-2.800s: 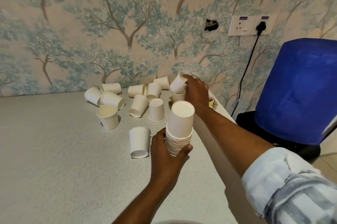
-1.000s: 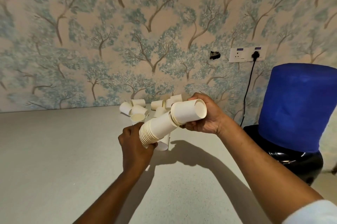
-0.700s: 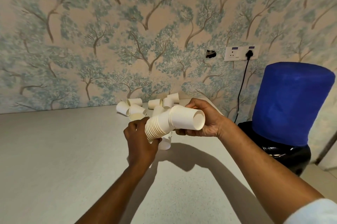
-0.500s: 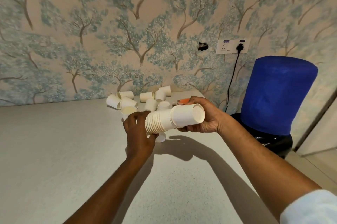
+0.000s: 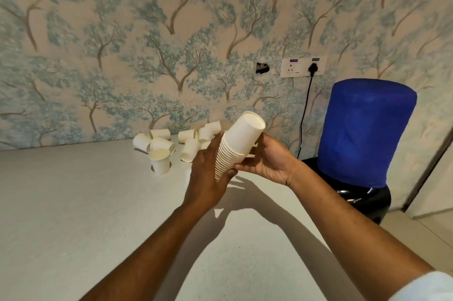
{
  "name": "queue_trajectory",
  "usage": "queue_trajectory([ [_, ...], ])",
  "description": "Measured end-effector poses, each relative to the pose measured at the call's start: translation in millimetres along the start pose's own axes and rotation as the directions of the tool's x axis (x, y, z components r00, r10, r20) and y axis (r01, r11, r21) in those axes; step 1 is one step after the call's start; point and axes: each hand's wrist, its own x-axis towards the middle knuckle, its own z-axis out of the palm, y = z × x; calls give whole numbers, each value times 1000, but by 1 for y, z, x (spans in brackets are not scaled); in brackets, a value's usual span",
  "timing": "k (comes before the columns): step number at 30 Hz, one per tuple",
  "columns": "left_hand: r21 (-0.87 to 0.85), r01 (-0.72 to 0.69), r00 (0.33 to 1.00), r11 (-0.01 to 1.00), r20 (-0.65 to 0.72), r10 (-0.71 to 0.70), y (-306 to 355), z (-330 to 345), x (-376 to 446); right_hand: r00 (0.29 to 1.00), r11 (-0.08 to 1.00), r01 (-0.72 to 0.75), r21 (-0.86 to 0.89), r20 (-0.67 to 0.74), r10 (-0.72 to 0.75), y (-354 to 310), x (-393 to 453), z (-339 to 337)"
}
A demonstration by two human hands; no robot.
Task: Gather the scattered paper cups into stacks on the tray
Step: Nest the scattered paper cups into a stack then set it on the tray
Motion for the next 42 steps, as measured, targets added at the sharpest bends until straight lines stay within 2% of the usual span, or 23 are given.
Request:
queue_trajectory([
  [2, -102, 19, 1000, 995, 8, -18, 13, 17, 4, 998, 995, 55, -78, 14, -54, -5, -2, -13],
  [6, -322, 150, 989, 935, 47, -143, 34, 55, 11, 988, 903, 153, -401, 43, -148, -17, -8, -46],
  [13, -452, 342, 940, 824, 153, -306, 42, 121, 30, 980, 697, 193, -691, 97, -176, -32, 3, -97],
  [16, -499, 388, 922, 775, 204, -330, 38, 138, 39, 978, 632, 208, -746, 137, -160, -37, 19, -113],
  [18, -510, 418, 909, 752, 240, -342, 37, 146, 45, 978, 622, 204, -756, 133, -159, -39, 30, -121],
  [22, -486, 441, 897, 755, 218, -384, 27, 154, 69, 967, 627, 224, -746, 87, -241, -37, 72, -136],
  [24, -411, 450, 892, 793, 158, -424, 10, 160, 77, 965, 675, 212, -707, 45, -257, -31, 98, -141],
  [25, -322, 443, 896, 836, 119, -429, 3, 161, 77, 959, 689, 219, -691, 24, -281, -30, 105, -143],
  [27, -1, 439, 895, 898, 87, -437, -22, 166, 71, 949, 705, 212, -677, -30, -314, -25, 127, -149],
  [29, 386, 404, 854, 829, 165, -493, -51, 170, 55, 925, 672, 203, -712, -86, -370, -18, 150, -155],
  [31, 589, 274, 834, 760, 249, -493, -75, 170, 38, 889, 590, 199, -783, -109, -445, -8, 172, -159],
  [33, 647, 183, 847, 740, 278, -453, -86, 171, 25, 856, 533, 210, -820, -109, -505, 2, 191, -160],
  [36, 670, 148, 852, 727, 286, -438, -90, 173, 21, 837, 481, 217, -850, -92, -539, 12, 215, -156],
  [42, 680, 146, 855, 719, 279, -437, -93, 175, 20, 861, 394, 150, -907, -76, -503, 26, 243, -147],
])
